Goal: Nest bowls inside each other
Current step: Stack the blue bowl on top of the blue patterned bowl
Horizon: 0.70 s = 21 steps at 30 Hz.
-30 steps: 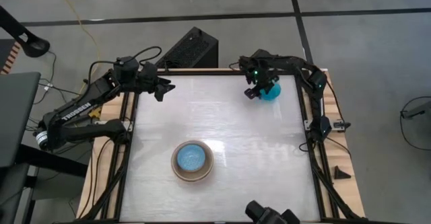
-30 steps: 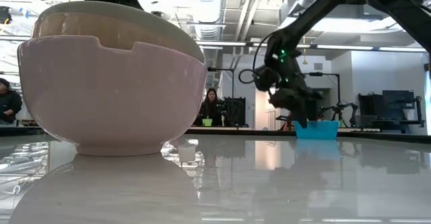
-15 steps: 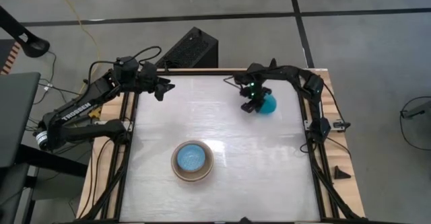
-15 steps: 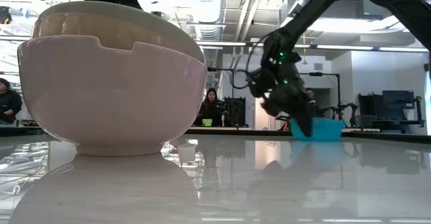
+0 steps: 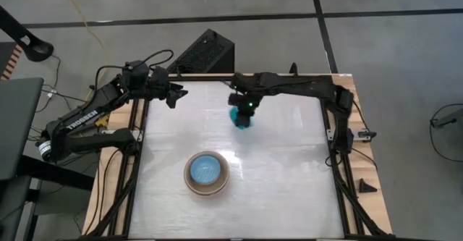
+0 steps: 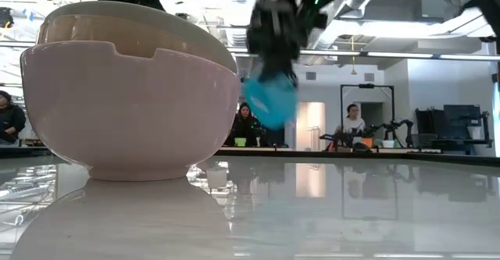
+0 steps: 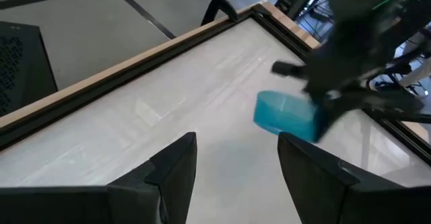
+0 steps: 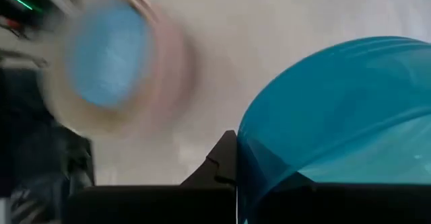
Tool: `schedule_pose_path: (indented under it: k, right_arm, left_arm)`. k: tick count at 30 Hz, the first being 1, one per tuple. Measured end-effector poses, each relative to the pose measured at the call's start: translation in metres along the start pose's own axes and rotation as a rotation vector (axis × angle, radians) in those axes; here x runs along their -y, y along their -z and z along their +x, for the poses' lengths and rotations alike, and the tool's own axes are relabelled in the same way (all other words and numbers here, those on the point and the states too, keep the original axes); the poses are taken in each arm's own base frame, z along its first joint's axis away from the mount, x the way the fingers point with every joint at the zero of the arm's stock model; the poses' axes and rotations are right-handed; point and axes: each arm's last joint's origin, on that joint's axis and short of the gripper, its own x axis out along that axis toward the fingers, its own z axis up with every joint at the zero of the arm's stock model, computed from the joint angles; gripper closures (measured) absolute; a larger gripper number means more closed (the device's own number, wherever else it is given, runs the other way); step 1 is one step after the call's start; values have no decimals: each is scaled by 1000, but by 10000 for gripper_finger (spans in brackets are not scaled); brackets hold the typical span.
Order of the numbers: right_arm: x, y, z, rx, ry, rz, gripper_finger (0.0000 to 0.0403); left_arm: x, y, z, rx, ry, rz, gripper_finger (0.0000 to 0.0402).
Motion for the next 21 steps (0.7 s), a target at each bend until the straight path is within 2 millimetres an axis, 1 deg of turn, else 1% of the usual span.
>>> schedule_pose_path:
  k: [2,4,7,10,14,17,19,21]
  right_arm:
    - [-24,-6,-11,96,-30,-62,377]
    - [-48,-7,-21,169,-65,-106,377]
    - [-87,-10,-30,289,-130,-184,377]
    - [-125,-13,-35,430,-206,-269,377]
    - [-164,-11,-27,543,-269,-331,377]
    - [-182,-2,-10,540,-238,-338,377]
    - [-189,7,3,493,-194,-337,377]
    - [-195,11,19,474,-173,-352,377]
  left_arm:
    - [-1,0,0,2,-3,0,205]
    - [-2,-1,0,4,-9,-2,205]
    - [-3,-1,-1,8,-17,-9,205]
    - [-5,-2,-1,13,-24,-13,205]
    - [-7,-3,-1,19,-32,-20,205]
    - [-7,-3,-2,18,-28,-26,205]
    - [-7,-3,-2,16,-23,-27,205]
    - [-7,-3,-2,14,-19,-28,205]
